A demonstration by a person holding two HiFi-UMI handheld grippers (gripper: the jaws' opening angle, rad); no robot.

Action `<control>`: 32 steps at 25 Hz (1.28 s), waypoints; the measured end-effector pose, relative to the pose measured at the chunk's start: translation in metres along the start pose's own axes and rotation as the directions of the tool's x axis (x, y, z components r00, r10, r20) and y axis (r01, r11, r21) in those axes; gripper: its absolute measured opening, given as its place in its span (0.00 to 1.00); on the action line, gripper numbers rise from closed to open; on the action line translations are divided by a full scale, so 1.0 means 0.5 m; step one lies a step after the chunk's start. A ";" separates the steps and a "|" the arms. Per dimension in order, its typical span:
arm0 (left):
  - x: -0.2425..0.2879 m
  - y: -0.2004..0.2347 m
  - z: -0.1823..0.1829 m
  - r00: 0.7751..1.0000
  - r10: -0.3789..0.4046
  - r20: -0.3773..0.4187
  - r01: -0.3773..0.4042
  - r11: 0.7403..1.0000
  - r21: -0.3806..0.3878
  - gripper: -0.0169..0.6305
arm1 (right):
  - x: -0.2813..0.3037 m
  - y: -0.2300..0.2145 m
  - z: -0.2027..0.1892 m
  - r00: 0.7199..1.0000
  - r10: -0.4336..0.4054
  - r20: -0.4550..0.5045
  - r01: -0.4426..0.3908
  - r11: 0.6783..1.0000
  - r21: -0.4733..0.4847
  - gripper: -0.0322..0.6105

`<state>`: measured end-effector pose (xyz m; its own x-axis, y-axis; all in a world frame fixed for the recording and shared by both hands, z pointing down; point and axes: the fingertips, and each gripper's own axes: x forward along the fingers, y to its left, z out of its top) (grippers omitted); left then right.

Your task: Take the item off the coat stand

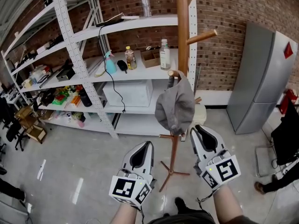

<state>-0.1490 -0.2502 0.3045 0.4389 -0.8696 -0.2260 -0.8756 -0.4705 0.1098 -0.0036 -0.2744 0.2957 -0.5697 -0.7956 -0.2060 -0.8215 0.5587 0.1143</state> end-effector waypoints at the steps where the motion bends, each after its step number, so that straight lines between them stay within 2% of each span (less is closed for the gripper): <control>1: 0.007 0.003 0.004 1.000 0.002 0.004 -0.002 1.000 0.002 0.04 | 0.008 -0.004 0.003 1.000 0.004 0.002 -0.004 1.000 -0.003 0.11; 6: 0.050 0.011 0.017 1.000 -0.001 0.024 0.000 1.000 0.023 0.04 | 0.039 -0.030 0.015 1.000 0.020 0.014 -0.020 1.000 -0.024 0.14; 12: 0.101 0.025 0.029 0.999 -0.005 0.038 0.004 0.999 0.036 0.04 | 0.082 -0.063 0.014 0.999 0.046 0.021 -0.045 0.999 -0.015 0.29; 14: 0.115 0.030 0.034 0.999 -0.009 0.043 0.007 0.999 0.044 0.04 | 0.099 -0.070 0.015 0.998 0.050 0.026 -0.049 0.999 -0.023 0.31; 30: 0.169 0.065 0.037 0.999 -0.013 0.045 0.010 0.999 0.052 0.04 | 0.163 -0.080 0.026 0.995 0.094 0.033 -0.091 0.991 -0.101 0.30; 32: 0.170 0.063 0.034 0.999 -0.015 0.042 0.013 0.999 0.051 0.04 | 0.163 -0.079 0.027 0.995 0.099 0.033 -0.095 0.991 -0.099 0.25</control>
<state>-0.1427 -0.3365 0.2725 0.4431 -0.8555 -0.2680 -0.8792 -0.4731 0.0569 -0.0173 -0.3583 0.2612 -0.6471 -0.7282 -0.2257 -0.7618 0.6061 0.2286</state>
